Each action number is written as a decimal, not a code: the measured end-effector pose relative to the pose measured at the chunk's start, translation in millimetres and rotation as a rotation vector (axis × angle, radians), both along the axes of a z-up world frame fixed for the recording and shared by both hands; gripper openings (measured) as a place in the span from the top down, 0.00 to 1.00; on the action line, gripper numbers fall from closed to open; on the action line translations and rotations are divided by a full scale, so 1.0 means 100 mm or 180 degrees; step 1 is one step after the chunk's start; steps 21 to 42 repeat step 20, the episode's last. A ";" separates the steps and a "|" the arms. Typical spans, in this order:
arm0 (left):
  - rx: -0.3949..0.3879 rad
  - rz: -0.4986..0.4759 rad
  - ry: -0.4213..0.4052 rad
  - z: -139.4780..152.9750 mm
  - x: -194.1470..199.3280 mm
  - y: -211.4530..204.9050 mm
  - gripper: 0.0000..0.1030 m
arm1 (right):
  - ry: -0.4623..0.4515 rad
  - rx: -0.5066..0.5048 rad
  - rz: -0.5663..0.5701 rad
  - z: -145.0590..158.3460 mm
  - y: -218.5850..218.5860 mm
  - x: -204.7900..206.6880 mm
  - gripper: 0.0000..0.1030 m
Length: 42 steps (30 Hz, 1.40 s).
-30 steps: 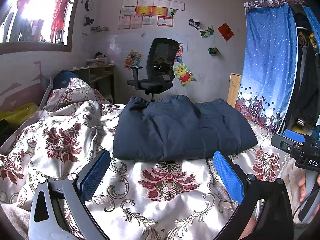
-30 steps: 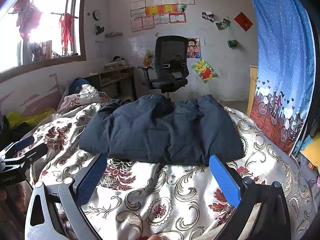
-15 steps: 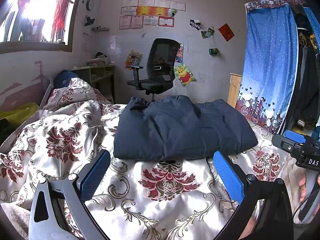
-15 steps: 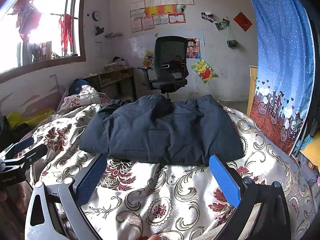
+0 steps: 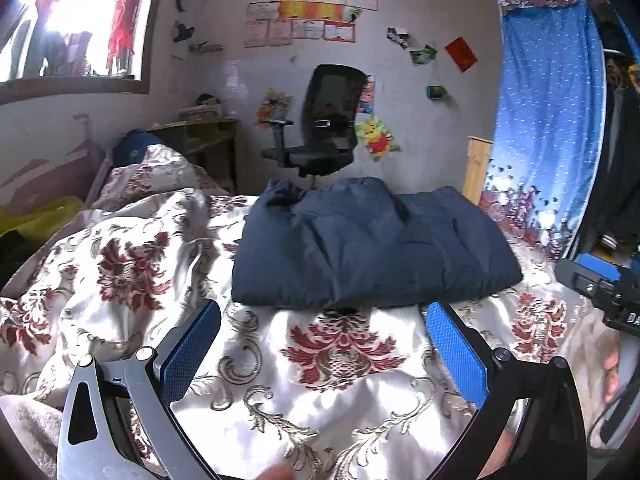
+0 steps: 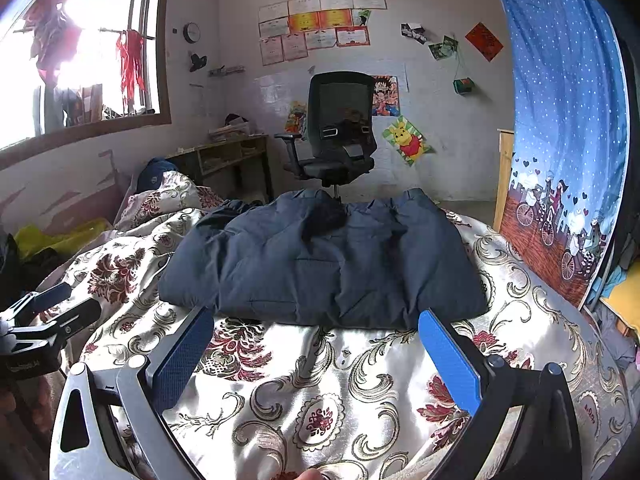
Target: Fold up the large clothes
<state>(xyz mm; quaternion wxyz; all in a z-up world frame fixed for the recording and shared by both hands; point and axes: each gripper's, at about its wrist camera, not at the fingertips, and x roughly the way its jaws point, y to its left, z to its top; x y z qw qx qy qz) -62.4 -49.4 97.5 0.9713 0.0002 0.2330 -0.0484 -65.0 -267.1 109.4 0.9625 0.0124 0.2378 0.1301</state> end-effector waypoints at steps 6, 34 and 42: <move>0.0073 -0.0008 -0.0004 -0.04 -0.01 -0.01 0.02 | 0.0011 0.0007 -0.0012 0.00 0.02 0.00 0.00; 0.0165 -0.0029 0.0008 -0.10 0.01 -0.01 0.02 | 0.0019 0.0010 -0.0017 0.00 0.02 0.00 0.00; 0.0165 -0.0029 0.0008 -0.10 0.01 -0.01 0.02 | 0.0019 0.0010 -0.0017 0.00 0.02 0.00 0.00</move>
